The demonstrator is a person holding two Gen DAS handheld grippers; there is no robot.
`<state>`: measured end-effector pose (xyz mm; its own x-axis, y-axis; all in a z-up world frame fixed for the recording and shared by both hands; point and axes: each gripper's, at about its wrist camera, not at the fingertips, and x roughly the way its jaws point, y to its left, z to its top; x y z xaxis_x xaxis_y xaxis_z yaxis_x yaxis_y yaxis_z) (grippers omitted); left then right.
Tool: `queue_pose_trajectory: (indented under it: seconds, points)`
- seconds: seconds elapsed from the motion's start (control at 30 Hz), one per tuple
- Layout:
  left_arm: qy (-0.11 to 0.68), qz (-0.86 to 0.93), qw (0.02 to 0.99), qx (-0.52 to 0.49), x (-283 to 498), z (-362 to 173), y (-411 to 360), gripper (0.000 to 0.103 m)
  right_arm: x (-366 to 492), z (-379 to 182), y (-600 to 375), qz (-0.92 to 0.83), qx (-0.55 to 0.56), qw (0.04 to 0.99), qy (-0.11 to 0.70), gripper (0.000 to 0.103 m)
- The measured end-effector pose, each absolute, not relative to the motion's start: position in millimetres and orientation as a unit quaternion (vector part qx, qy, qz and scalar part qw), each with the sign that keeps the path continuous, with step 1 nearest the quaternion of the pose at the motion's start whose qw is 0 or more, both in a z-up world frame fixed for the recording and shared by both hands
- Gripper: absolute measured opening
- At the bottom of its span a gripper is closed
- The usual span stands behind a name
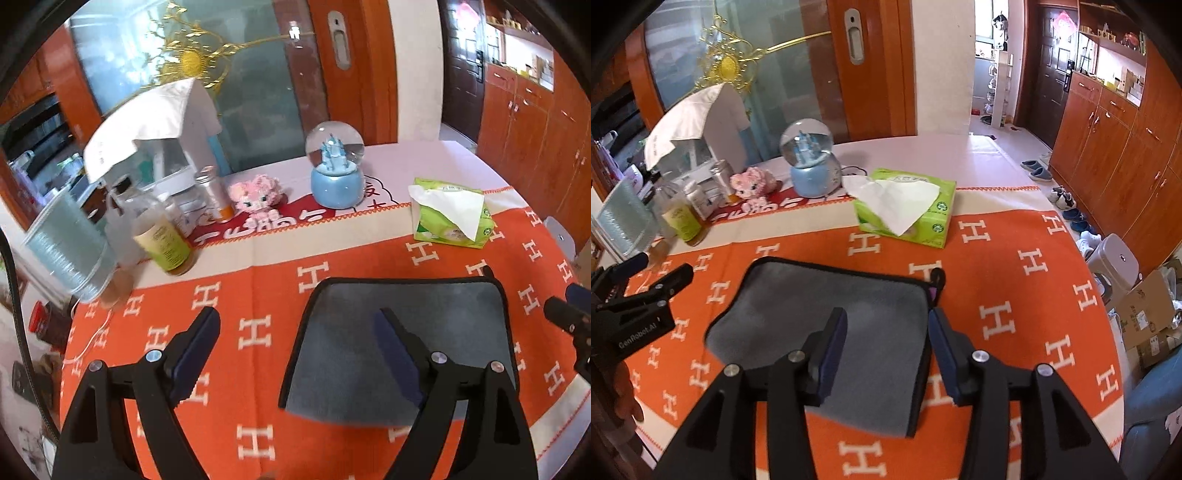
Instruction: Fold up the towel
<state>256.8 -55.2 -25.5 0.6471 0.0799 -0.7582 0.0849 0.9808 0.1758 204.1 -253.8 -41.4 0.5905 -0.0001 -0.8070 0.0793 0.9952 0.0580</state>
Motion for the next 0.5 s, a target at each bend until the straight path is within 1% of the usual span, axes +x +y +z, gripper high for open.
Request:
queue_pose_trajectory:
  seconds: [0.17,0.33,0.5]
  points:
    - [0.414,0.013,0.906,0.084,213.3,-7.2,-48.8,0.085,179.1,-26.9,-241.0,-0.016,0.041,0.89,0.455,0.047]
    - [0.389,0.023,0.917,0.088,165.4,8.1,-42.4,0.1,149.3,-13.5,-229.7,-0.015,0.027,0.894,0.447,0.047]
    - [0.391,0.026,0.917,0.077,131.3,17.8,-32.7,0.101,130.8,-7.5,-230.4,-0.012,0.038,0.892,0.449,0.047]
